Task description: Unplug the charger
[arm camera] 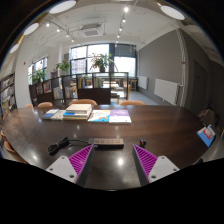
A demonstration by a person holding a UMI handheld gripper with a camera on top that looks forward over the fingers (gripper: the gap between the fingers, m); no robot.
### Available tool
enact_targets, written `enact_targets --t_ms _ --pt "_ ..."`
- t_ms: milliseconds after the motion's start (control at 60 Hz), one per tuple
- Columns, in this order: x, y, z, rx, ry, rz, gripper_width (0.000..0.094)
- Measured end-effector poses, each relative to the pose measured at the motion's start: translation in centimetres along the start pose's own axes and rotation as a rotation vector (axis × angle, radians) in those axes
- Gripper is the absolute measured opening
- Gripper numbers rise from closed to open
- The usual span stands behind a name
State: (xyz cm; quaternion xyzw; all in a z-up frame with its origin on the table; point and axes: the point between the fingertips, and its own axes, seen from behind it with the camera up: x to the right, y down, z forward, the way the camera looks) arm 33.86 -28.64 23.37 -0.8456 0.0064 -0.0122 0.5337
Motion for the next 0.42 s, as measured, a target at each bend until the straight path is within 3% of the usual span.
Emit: enact_targets --t_ms 417 --pt "-2.9 3.9 -3.8 -0.057 -0.021 -0.061 0.0753"
